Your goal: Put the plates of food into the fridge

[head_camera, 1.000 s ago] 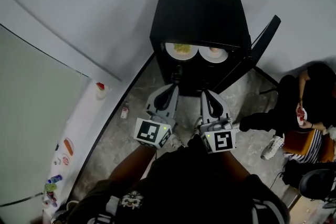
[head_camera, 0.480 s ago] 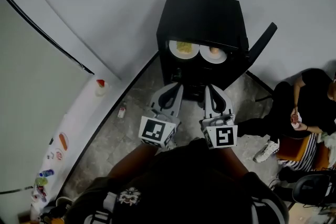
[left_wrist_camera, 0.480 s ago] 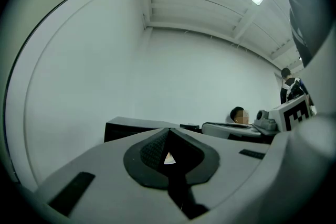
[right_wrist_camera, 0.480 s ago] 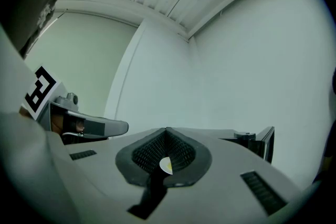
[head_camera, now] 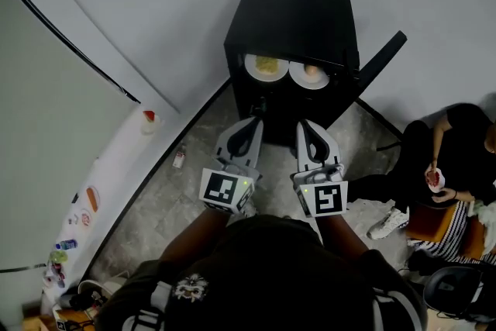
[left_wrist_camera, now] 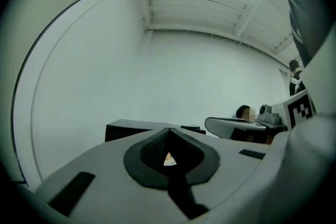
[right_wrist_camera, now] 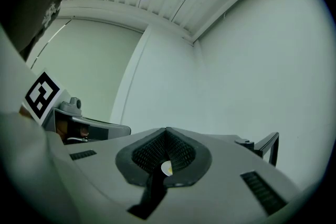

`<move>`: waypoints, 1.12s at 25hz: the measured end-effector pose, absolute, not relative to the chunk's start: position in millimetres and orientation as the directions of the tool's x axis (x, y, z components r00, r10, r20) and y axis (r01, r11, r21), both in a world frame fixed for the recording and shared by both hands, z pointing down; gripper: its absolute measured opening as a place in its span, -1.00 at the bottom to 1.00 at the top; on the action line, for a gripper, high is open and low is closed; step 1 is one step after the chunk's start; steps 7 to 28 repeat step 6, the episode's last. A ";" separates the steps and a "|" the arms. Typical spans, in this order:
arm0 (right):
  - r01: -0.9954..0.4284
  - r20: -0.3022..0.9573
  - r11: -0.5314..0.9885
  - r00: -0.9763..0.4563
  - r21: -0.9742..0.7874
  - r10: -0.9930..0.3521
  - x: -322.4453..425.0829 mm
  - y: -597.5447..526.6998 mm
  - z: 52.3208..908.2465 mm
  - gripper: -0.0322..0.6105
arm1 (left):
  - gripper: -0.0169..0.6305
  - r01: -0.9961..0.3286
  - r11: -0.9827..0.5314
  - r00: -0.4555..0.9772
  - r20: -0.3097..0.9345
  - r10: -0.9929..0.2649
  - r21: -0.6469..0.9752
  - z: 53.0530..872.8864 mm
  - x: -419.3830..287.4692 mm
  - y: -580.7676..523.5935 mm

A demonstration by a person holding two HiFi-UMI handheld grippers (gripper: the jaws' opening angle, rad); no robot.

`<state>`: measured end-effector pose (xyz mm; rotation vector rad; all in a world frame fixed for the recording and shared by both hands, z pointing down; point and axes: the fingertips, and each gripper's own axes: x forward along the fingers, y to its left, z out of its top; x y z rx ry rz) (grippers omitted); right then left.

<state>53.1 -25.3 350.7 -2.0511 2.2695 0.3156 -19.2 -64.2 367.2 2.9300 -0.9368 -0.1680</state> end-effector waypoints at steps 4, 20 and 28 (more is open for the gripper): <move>-0.990 -0.202 0.092 -0.112 0.103 -0.973 56.9 -13.4 346.7 -0.83 | -0.88 -0.590 -0.804 0.801 -0.065 -0.595 0.080 367.4 -15.3 -55.8; -0.990 -0.204 0.093 -0.112 0.102 -0.973 58.9 -7.6 346.2 -0.83 | -0.88 -0.598 -0.799 0.798 -0.045 -0.601 0.065 372.2 -14.5 -50.9; -0.990 -0.204 0.093 -0.112 0.102 -0.973 58.9 -7.6 346.2 -0.83 | -0.88 -0.598 -0.799 0.798 -0.045 -0.601 0.065 372.2 -14.5 -50.9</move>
